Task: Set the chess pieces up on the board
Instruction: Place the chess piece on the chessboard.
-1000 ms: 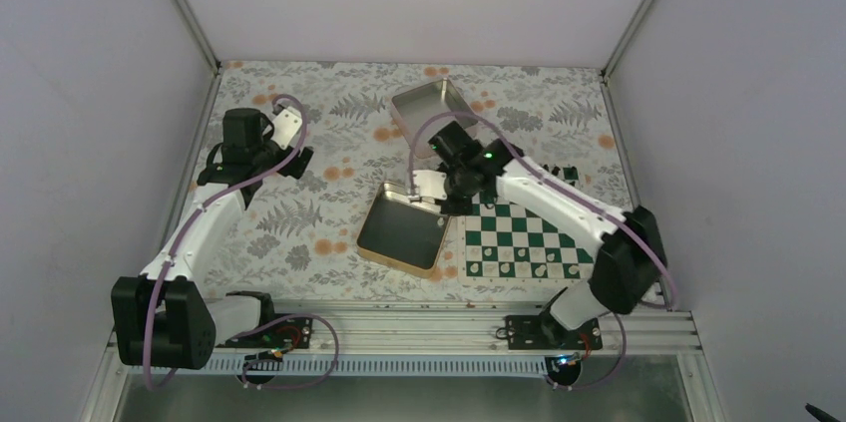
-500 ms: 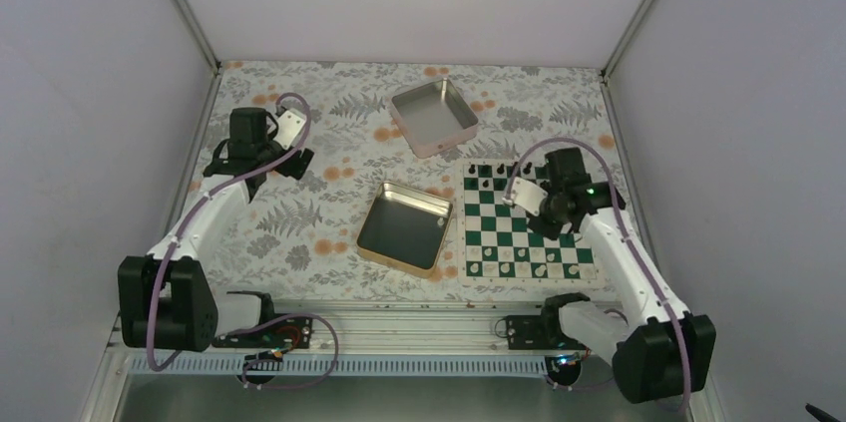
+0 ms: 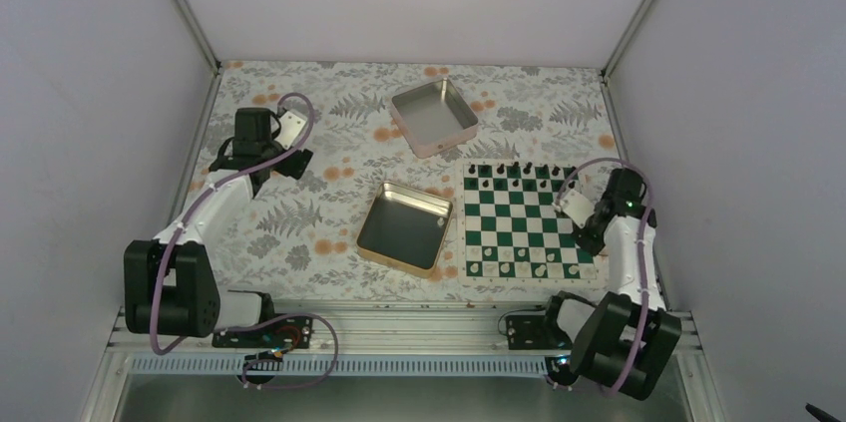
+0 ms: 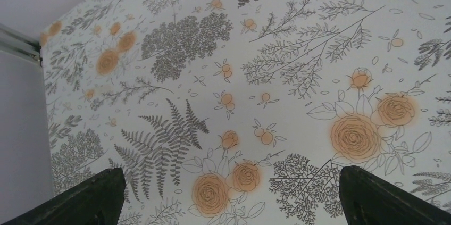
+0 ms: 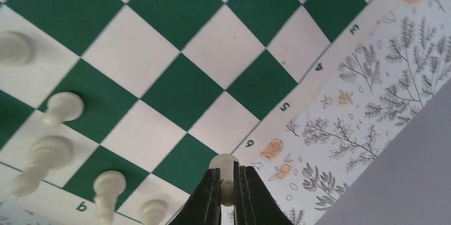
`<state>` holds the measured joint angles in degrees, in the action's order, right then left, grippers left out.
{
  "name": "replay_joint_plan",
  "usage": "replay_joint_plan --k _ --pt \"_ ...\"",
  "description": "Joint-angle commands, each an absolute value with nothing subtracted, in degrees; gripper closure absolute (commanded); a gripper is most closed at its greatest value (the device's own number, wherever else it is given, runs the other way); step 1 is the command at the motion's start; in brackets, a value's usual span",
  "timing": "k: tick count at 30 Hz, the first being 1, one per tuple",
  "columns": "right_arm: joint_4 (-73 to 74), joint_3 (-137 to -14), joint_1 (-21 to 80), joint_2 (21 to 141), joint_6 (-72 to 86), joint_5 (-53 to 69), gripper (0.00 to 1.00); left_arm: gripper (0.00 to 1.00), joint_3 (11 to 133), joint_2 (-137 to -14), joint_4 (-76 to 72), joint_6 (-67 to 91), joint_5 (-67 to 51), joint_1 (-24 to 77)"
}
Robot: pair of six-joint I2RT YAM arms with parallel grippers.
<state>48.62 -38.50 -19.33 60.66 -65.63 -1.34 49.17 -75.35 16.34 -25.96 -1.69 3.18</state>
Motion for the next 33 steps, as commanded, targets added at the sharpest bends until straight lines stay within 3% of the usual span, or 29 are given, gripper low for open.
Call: replay_joint_plan --k 1,12,33 --pt "45.1 -37.8 -26.2 60.8 -73.3 5.0 0.95 0.00 48.0 -76.8 14.7 -26.2 0.5 3.3" --pt "45.0 -36.1 -36.5 64.1 -81.7 12.2 0.95 0.00 47.4 -78.7 14.0 -26.7 1.9 3.3" --pt "46.7 -34.0 -37.6 64.4 -84.7 10.3 0.94 0.00 47.6 -79.3 14.0 -26.8 1.7 3.4"
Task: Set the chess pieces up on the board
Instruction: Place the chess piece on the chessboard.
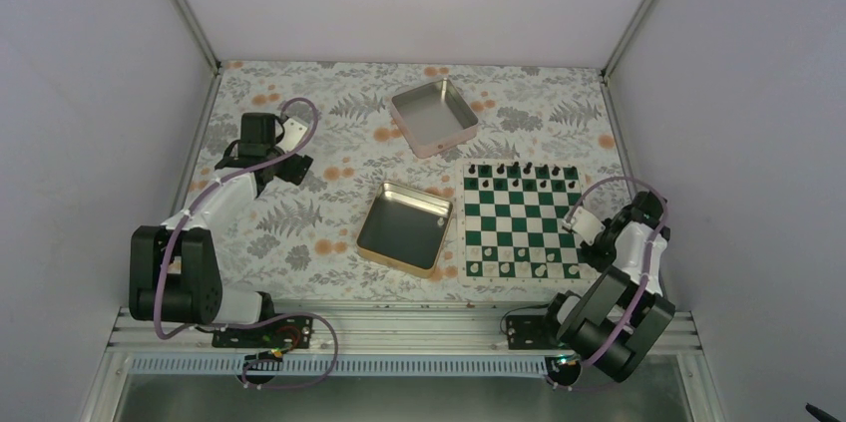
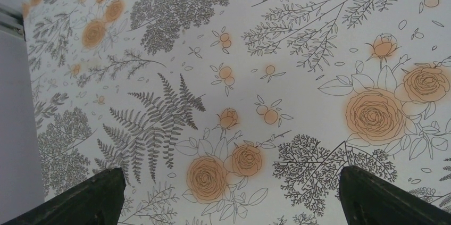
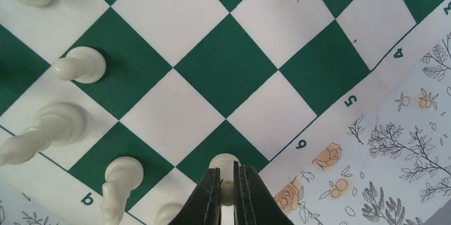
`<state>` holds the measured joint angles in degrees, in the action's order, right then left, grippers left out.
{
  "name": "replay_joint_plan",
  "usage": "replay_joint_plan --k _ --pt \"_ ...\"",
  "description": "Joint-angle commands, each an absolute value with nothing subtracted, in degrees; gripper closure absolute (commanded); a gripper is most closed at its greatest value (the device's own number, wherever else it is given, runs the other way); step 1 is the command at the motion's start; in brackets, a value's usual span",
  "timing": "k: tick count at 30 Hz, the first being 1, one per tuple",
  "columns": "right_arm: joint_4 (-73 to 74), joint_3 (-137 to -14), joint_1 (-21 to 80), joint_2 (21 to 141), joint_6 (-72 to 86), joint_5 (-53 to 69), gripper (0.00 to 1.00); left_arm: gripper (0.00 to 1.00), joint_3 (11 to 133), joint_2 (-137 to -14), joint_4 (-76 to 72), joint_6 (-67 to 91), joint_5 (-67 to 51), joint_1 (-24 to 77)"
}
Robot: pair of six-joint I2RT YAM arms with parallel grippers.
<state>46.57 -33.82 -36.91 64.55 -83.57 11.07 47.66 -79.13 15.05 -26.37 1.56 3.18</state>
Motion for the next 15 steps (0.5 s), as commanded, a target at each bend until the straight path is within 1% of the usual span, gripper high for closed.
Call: replay_joint_plan --k 1,15 --pt "46.4 -34.1 -37.6 64.6 -84.4 9.9 0.94 0.00 47.6 -79.4 14.0 -26.8 1.5 3.4" --pt "44.9 -34.6 -37.7 66.7 -84.5 9.3 0.94 0.00 47.7 -80.0 14.1 -26.9 1.6 3.4"
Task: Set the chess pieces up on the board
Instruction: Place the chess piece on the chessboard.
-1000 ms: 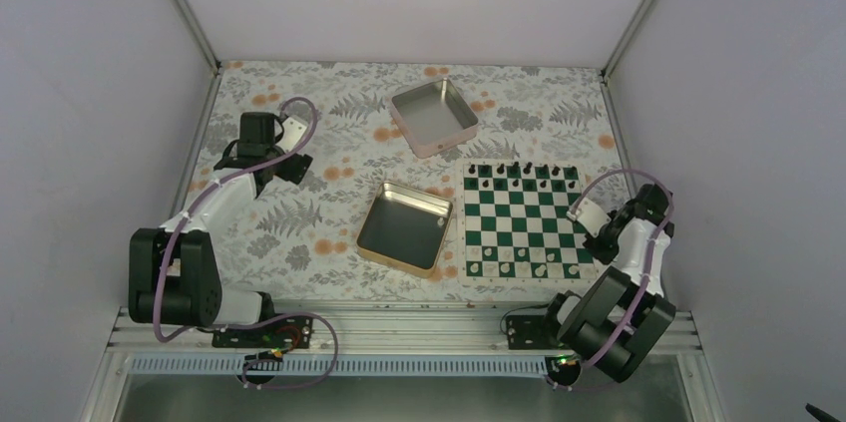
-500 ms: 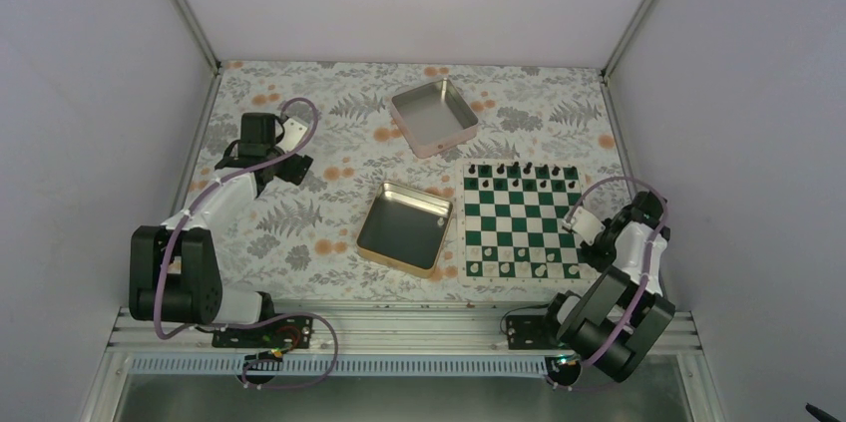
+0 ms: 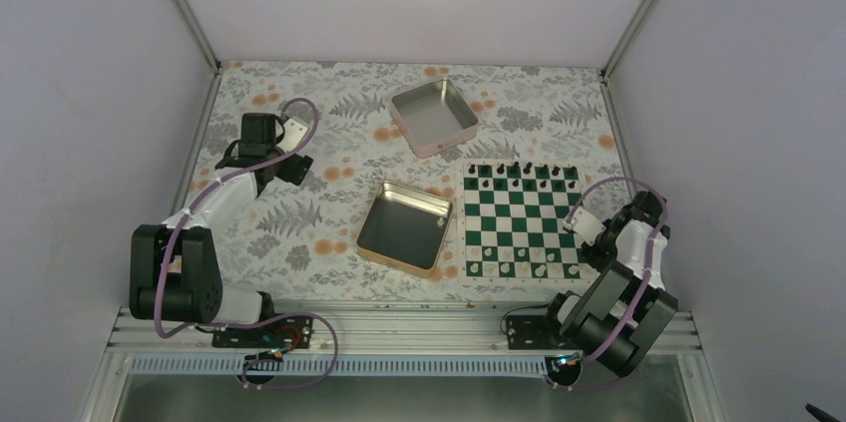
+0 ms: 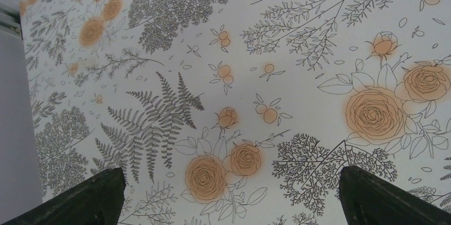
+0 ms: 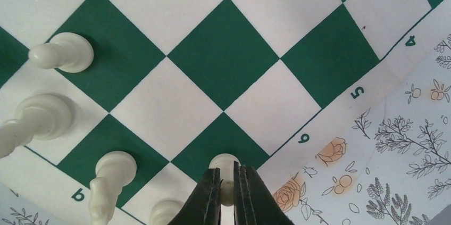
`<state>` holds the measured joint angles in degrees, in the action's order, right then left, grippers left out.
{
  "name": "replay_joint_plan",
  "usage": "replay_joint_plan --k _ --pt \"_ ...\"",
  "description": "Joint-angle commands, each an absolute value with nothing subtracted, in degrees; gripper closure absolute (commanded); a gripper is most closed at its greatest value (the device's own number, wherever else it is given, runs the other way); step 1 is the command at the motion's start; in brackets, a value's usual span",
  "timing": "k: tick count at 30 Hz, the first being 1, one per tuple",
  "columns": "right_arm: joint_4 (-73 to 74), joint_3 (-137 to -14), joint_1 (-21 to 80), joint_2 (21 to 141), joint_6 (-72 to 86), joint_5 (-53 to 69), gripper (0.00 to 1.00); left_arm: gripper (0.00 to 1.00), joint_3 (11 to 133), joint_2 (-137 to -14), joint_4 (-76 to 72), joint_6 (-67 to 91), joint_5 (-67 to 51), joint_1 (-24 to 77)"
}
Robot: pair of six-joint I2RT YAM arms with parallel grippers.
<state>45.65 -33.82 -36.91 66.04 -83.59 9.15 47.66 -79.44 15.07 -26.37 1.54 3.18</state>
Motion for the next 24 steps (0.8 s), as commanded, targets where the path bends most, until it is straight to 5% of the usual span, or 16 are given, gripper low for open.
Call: replay_joint_plan --k 1,24 --pt "44.8 -34.7 -37.7 66.9 -84.5 9.4 0.94 0.00 47.7 -80.0 14.2 -26.9 1.6 3.4" --pt "43.6 -35.2 -37.7 68.8 -85.0 10.3 0.87 0.00 48.0 -80.6 15.2 -27.2 0.4 3.4"
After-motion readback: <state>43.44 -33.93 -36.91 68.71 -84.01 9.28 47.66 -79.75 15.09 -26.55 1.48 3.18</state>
